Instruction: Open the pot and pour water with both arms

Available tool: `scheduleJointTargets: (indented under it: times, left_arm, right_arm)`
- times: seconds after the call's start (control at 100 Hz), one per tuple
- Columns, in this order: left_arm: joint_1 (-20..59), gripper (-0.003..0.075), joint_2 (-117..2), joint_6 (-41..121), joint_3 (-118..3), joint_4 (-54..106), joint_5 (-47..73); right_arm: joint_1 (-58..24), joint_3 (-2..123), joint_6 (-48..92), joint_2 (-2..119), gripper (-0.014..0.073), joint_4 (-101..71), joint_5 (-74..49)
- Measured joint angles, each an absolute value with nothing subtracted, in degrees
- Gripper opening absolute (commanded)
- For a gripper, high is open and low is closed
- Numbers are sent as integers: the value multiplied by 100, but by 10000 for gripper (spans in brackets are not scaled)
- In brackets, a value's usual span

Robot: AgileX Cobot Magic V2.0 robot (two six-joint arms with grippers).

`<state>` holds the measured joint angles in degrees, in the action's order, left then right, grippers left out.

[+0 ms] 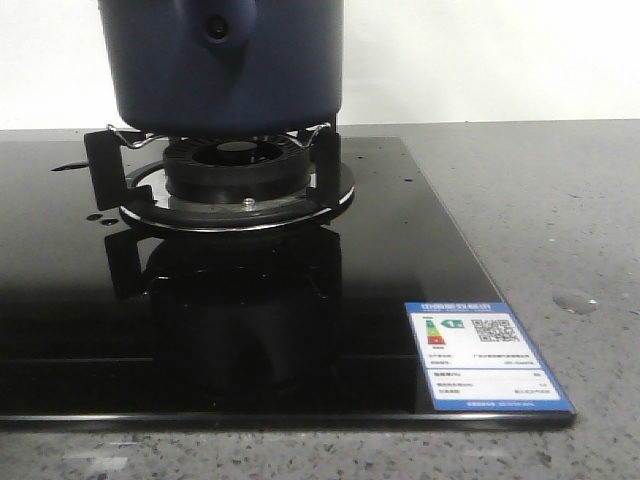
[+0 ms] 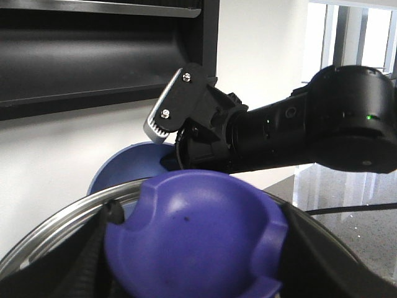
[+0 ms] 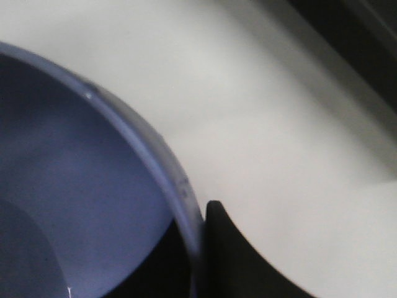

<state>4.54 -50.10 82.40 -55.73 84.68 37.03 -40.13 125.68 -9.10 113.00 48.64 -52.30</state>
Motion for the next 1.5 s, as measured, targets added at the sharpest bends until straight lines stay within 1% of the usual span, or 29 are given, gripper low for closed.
scheduleJointTargets:
  times: [0.19,0.48,0.67,1.15,1.5]
  left_arm:
    - [672,210,-5000,8240,-5573,8380,3503]
    - [722,210,-4989,8240,-5573,8331,3453]
    - [865,210,-4943,8240,-5573,8319,3330]
    - [865,210,-4943,8240,-5573,8319,3304]
    - [865,210,-4943,8240,-5573,8319,3304]
  right_arm:
    - [-4211,12568,-987,11327,-41,5644,-5230]
    - [-4695,12568,-1200,11327,-41,7076,-5216]
    - [-4877,12568,-1238,11327,-41,7625,-5293]
    - [-4912,12568,-1248,11144,-41,7879,-5495]
    - [-4912,12568,-1248,11122,-41,6786,-6272]
